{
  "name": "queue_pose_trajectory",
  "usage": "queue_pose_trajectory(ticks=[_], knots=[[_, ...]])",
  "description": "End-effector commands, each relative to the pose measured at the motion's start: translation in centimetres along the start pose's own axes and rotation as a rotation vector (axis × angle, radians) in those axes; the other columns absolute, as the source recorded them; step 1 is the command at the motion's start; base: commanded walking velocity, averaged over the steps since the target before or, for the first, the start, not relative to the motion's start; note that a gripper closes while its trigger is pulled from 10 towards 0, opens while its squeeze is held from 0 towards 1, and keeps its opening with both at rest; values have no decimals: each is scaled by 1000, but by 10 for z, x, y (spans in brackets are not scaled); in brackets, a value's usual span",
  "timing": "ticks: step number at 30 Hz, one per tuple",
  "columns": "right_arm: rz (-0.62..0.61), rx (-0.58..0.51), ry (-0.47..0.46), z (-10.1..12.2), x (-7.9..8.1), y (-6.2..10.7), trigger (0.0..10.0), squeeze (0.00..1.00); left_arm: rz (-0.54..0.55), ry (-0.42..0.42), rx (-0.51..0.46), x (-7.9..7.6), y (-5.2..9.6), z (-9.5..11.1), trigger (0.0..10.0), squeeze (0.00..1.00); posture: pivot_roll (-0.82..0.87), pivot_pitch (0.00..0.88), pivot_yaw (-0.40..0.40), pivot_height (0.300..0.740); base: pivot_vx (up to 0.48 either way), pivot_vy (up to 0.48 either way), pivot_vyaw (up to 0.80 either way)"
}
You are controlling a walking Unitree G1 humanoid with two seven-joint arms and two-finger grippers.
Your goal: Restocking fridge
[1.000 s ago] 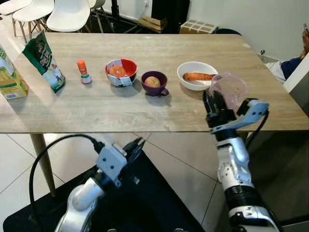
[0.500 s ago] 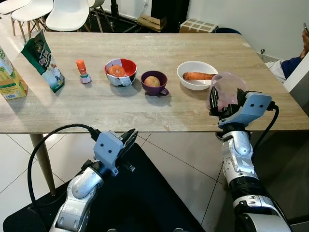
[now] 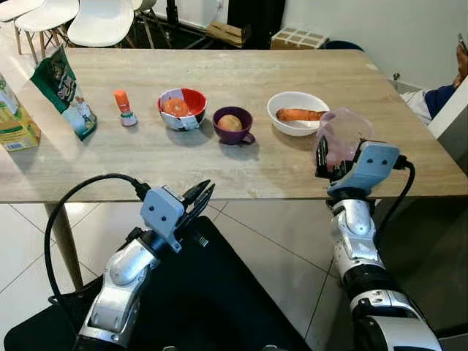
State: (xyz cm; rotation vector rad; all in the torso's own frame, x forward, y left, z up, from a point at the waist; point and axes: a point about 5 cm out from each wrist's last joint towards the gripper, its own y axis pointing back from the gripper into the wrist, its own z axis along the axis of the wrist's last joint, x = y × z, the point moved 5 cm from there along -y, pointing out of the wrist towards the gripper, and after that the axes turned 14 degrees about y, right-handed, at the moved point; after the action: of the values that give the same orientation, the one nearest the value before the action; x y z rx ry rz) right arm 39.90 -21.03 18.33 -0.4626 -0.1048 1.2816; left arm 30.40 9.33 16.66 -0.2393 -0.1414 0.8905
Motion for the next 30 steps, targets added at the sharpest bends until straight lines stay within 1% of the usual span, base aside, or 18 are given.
queue_pose_trajectory(ticks=[1,9,16,20,30], knots=[[-11,3,12,-1,-2,0,10000,0,-16,19,3,-5,-1,-4,10000,0,-52,123,-12,740,0,0,0],[-33,35,14,-7,0,-2,10000,0,-16,33,-29,-3,-5,-1,10000,0,-54,124,-13,740,0,0,0],[-41,92,33,-16,4,-4,10000,0,-41,37,-41,-6,-8,1,10000,0,-51,126,-17,740,0,0,0],[-41,131,29,-24,8,-1,10000,0,-50,41,-43,-9,-10,1,10000,0,-51,128,-18,740,0,0,0],[-65,181,31,-34,5,2,10000,0,-60,41,-29,-9,-10,-3,10000,0,-50,128,-18,740,0,0,0]])
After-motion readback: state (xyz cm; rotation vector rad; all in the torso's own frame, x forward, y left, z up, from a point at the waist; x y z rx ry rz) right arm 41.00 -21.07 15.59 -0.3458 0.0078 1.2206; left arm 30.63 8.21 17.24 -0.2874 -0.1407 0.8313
